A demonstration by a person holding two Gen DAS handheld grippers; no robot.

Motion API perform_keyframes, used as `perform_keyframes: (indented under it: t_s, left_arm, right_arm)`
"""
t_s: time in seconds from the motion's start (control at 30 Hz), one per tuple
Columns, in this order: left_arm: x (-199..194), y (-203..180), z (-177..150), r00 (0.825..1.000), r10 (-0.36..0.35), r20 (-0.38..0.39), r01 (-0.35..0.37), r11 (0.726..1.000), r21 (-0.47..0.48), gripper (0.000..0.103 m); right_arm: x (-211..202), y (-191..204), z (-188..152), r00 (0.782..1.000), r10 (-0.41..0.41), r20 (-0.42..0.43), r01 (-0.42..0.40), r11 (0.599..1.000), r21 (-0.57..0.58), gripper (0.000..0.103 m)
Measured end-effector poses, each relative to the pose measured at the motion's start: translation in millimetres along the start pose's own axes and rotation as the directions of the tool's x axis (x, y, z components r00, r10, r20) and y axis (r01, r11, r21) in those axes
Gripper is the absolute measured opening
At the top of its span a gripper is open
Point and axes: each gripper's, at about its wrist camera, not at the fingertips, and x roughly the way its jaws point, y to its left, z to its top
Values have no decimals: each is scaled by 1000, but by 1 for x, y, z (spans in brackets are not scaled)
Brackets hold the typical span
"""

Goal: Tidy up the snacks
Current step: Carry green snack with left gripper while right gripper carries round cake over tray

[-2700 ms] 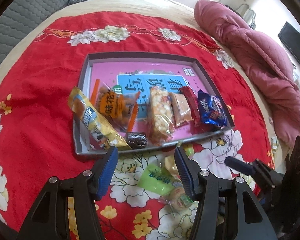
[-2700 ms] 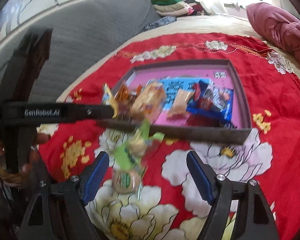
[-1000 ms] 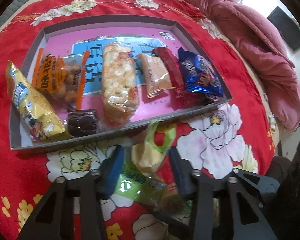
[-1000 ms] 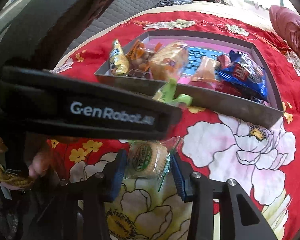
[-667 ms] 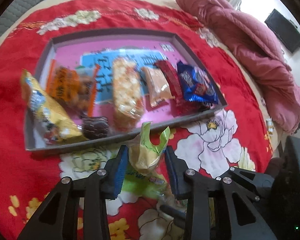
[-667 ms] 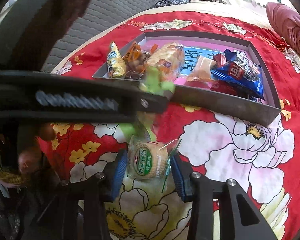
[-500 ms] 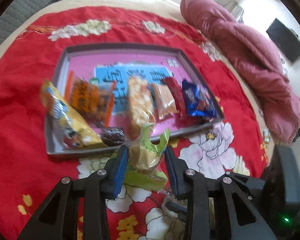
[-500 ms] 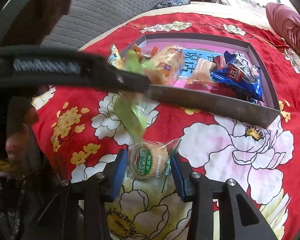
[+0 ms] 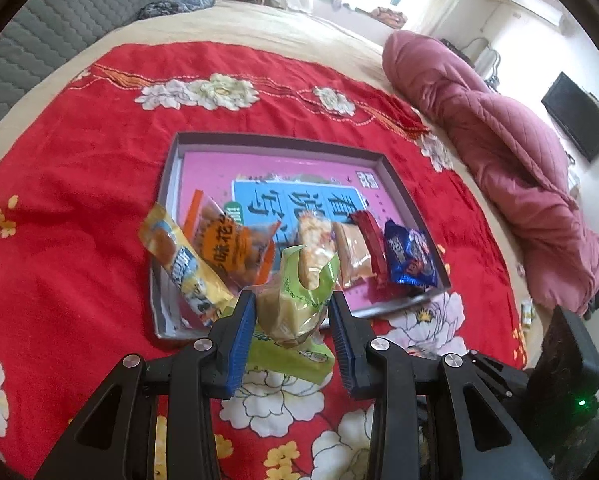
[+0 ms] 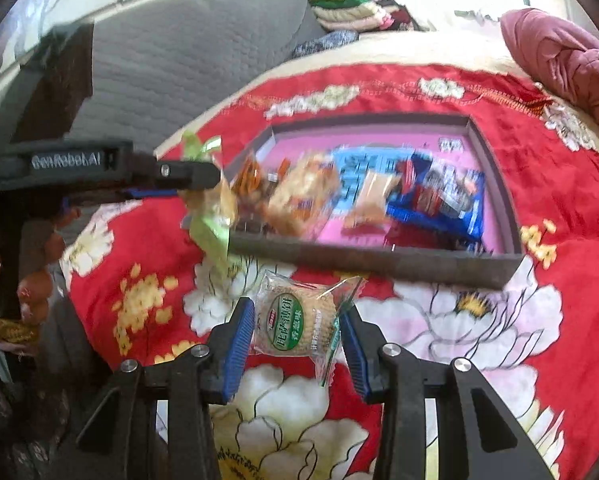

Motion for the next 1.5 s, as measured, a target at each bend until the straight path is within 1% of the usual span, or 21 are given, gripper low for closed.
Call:
perform_keyframes:
  t_s: [0.1, 0.2, 0.43, 0.7, 0.87, 1.0, 1.07, 1.5]
  left_arm:
    - [-1, 1, 4, 1000, 7, 14, -7, 1000, -5, 38]
    - [-2, 1, 8, 999, 23, 29, -23, 1000, -1, 38]
    - [1, 3, 14, 998, 39, 39, -39, 999, -12, 38]
    - [10, 1, 21, 998, 61, 35, -60, 998, -21, 38]
    - [18, -1, 27, 996, 81, 32, -80, 997, -24, 38]
    - [26, -3, 29, 994, 103, 29, -103, 995, -14, 38]
    - [29, -3, 30, 994, 105, 24, -105, 994, -16, 38]
    - [42, -2, 31, 993, 119, 11, -119, 993, -18, 39]
  right_arm:
    - [-5, -4, 8, 999, -4, 51, 4, 1000, 14, 43]
    - [-8, -7, 14, 997, -10, 81, 9, 1000, 16, 43]
    - [-2, -7, 25, 994, -21, 110, 24, 1000, -21, 43]
    - [2, -12, 38, 991, -8, 137, 10, 1000, -14, 43]
    - [7, -18, 52, 985, -24, 171, 27, 999, -17, 43]
    - [14, -22, 58, 984, -31, 173, 34, 999, -15, 43]
    - [18, -24, 59, 985, -40, 166, 43, 999, -13, 43]
    - [43, -24, 64, 993, -33, 117, 38, 999, -35, 43]
